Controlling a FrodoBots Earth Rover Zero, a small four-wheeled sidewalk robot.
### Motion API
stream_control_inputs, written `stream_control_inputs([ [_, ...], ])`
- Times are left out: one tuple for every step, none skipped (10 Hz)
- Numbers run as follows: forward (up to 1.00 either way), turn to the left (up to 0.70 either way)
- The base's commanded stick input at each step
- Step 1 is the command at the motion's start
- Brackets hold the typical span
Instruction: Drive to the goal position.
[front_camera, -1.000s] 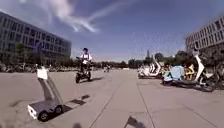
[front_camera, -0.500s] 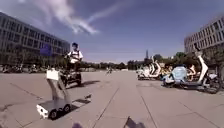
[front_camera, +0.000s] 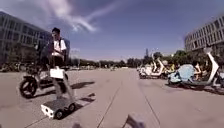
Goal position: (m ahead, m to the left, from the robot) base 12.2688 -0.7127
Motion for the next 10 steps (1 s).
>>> stream_control_inputs([
  [0.70, 0.07],
  [0.70, 0.07],
  [0.70, 0.07],
  [0.70, 0.07],
  [0.70, -0.07],
  [0.70, -0.07],
  [0.70, -0.07],
  [0.70, -0.07],
  [0.70, -0.07],
  [0.10, -0.61],
])
